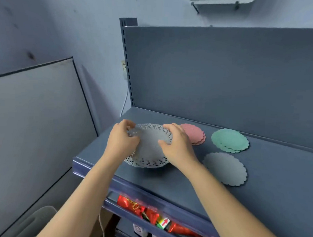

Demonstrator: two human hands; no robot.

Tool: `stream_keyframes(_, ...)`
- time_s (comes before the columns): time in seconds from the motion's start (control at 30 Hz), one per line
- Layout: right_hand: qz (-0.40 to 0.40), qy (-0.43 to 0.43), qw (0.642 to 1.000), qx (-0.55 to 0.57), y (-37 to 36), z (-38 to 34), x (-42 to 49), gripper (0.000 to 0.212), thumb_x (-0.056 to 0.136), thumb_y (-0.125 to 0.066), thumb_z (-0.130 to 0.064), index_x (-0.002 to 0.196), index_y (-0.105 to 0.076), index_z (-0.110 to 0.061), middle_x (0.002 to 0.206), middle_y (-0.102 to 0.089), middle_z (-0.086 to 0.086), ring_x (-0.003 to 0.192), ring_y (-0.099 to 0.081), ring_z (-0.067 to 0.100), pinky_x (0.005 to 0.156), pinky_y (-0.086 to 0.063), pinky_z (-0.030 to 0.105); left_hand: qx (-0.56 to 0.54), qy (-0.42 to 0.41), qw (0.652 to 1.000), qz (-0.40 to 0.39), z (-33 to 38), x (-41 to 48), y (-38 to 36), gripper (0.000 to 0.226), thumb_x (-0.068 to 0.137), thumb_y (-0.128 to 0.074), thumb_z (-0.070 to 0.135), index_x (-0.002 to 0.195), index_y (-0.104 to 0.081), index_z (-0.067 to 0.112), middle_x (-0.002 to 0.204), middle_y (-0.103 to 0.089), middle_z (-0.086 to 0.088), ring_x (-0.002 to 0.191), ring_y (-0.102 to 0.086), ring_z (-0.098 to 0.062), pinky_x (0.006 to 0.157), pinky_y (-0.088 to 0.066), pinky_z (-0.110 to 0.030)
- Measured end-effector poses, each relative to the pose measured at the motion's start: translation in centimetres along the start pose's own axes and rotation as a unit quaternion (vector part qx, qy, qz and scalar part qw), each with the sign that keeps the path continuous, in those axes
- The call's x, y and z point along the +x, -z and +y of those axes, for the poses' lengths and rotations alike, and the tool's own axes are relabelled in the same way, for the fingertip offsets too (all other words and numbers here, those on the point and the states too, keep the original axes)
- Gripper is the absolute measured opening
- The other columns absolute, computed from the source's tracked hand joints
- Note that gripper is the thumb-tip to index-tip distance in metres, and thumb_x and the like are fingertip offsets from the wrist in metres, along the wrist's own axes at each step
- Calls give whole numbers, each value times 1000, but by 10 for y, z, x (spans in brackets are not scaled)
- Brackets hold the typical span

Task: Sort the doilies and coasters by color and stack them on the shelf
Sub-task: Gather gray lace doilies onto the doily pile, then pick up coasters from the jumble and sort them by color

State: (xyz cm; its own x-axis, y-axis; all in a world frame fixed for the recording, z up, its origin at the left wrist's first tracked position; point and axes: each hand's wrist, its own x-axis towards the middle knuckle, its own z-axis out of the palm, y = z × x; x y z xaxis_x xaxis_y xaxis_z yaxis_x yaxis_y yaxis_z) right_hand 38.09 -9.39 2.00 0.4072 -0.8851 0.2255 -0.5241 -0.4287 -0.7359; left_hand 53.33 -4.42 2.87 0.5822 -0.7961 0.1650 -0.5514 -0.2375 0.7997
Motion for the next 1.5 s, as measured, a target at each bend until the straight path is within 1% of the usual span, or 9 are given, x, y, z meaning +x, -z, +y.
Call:
stream_keyframes(0.13, -9, -2, 992, -124, -30, 12, 8, 41, 98, -40, -13, 139, -42, -13, 152, -31, 6, 139, -28, 21, 111, -19, 27, 222, -102, 969, -36, -39, 22, -14, 32, 87, -41, 21, 115, -54, 10, 109, -58, -8, 99, -47, -31, 80, -35, -35)
stream_keyframes(0.27, -37, 6, 987, -157, -36, 24, 8, 43, 102, -32, -21, 144, -35, -15, 153, -32, 3, 142, -23, 16, 113, -13, 22, 304, -199, 932, -1, -54, 24, -35, 45, 78, -24, 24, 95, -61, 7, 92, -57, -14, 82, -51, -34, 69, -36, -38)
stream_keyframes(0.47, -48, 2, 992, -117, -26, 19, 3, 42, 101, -35, -22, 143, -38, -19, 154, -27, -3, 141, -24, 11, 109, -14, 16, 361, -232, 903, 6, -41, 25, -31, 23, 68, -46, 7, 85, -62, 5, 79, -60, -14, 65, -54, -34, 59, -40, -37)
stream_keyframes(0.57, -44, -5, 992, -119, -2, 13, 2, 41, 100, -38, -22, 142, -40, -22, 151, -34, -6, 136, -34, 13, 111, -29, 27, 361, -262, 895, -23, -12, 22, -32, 20, 70, -61, 13, 88, -64, 3, 80, -65, -15, 66, -59, -37, 58, -45, -38)
stream_keyframes(0.67, -13, -21, 974, -224, 42, 13, -13, 32, 98, -40, -27, 128, -51, -20, 130, -56, -3, 117, -50, 23, 91, -45, 38, 347, -299, 886, -71, 31, 11, -44, 32, 66, -79, 20, 89, -64, 3, 76, -66, -15, 68, -61, -39, 58, -48, -40)
stream_keyframes(1.0, 34, -176, 927, -330, 233, 112, -137, 37, 92, -48, -44, 117, -53, -17, 116, -59, 1, 113, -52, 25, 86, -45, 37, 231, -460, 847, -131, 188, -131, -153, 36, 70, -76, 28, 98, -64, 11, 84, -67, -4, 76, -63, -32, 61, -48, -35)
stream_keyframes(1.2, -36, -144, 946, -290, 305, 202, -208, 51, 86, -55, -54, 126, -53, -21, 127, -55, -3, 124, -45, 19, 98, -41, 38, 293, -242, 876, -296, 224, -217, -260, 51, 89, -51, 54, 119, -48, 13, 119, -52, -5, 112, -50, -28, 85, -43, -34)
stream_keyframes(1.37, -139, -44, 965, -217, 309, 209, -226, 73, 76, -67, -58, 139, -45, -27, 149, -37, -2, 138, -29, 18, 113, -25, 38, 277, -100, 914, -278, 229, -235, -267, 59, 80, -61, 60, 103, -49, 7, 100, -46, -8, 91, -49, -30, 72, -37, -31)
stream_keyframes(1.5, -138, -17, 961, -241, 302, 205, -223, 83, 71, -67, -64, 140, -41, -25, 151, -32, -5, 137, -31, 17, 110, -23, 33, 186, -28, 927, -324, 228, -237, -254, 35, 84, -64, 44, 73, -54, 12, 70, -56, -7, 65, -51, -21, 53, -39, -23)
